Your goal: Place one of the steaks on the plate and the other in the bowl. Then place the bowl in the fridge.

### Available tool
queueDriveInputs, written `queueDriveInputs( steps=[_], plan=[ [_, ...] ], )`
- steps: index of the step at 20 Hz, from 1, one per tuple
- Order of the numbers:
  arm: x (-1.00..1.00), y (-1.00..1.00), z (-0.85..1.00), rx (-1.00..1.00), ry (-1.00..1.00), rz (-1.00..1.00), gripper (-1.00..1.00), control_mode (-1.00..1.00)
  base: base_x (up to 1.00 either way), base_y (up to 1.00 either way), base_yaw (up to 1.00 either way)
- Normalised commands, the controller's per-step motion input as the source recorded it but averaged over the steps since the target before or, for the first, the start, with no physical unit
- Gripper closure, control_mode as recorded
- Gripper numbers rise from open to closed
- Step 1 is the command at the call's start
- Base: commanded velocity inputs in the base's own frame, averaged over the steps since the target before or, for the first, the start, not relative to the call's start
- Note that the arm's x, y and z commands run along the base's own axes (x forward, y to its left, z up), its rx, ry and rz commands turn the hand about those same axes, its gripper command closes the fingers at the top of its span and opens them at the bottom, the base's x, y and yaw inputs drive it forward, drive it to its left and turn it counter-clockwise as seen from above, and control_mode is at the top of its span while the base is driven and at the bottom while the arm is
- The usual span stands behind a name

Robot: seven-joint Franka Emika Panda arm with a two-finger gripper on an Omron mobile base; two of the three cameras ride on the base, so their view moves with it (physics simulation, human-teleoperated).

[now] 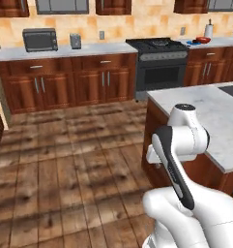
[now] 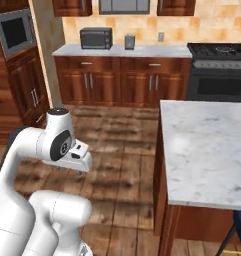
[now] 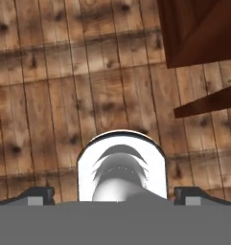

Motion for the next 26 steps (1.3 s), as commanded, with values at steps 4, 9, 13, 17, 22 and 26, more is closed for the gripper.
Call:
queueDriveInputs(
  steps=[4,9,13,17,22,26],
  plan=[
    [0.00,0.00,0.00,0.00,0.00,0.00,-1.00,1.00,1.00,0.38,-0.32],
    [0.00,0.00,0.00,0.00,0.00,0.00,-1.00,1.00,1.00,0.07,-0.12],
    [0.00,0.00,0.00,0.00,0.00,0.00,-1.00,1.00,1.00,0.55,-0.05],
    [0.00,0.00,0.00,0.00,0.00,0.00,-1.00,1.00,1.00,0.21,-0.01],
    [0.00,0.00,0.00,0.00,0.00,0.00,-1.00,1.00,1.00,0.09,-0.08],
    [0.00,0.00,0.00,0.00,0.00,0.00,-1.00,1.00,1.00,0.45,-0.19]
  ],
)
